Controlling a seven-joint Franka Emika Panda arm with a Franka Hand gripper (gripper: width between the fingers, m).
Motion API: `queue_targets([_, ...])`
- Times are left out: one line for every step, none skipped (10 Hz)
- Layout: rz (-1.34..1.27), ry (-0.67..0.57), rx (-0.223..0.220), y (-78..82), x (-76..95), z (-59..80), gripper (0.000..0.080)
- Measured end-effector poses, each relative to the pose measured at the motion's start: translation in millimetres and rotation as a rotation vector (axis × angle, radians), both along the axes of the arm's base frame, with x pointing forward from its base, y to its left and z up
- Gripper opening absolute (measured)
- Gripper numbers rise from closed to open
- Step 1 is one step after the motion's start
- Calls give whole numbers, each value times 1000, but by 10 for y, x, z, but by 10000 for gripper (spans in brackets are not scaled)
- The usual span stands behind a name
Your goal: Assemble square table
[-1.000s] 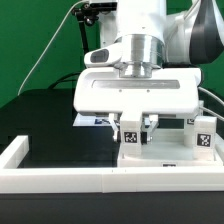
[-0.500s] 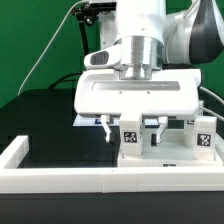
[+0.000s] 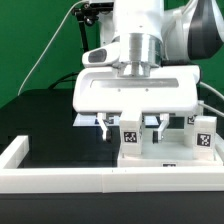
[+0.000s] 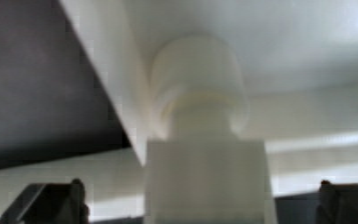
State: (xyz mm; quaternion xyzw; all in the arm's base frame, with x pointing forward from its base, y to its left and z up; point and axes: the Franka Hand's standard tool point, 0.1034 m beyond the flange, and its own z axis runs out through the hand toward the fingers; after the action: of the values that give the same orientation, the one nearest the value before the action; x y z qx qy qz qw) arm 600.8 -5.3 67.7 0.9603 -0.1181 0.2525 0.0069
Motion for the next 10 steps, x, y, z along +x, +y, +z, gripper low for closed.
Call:
queue_targets([-2,1,11,-18,-1,103,649])
queue_targets([-8,-3,16,-57,3,182,649])
queue_targets([-12,-8,18,-83,13,224,649])
queue_targets([-13,-7,23,-95,28,258,649])
queue_targets([-15,-6,30,-126,76,308,649])
queue_targets([-17,-9,29,-167,110,310,649])
queue_targets([-19,-9,30,-180,126,299,649])
queue_targets([-18,-8,29,-173,120,294,649])
queue_targets([-19,-8,29,-175,119,293,649])
queue_targets([-17,2,36,-163,112,279,649])
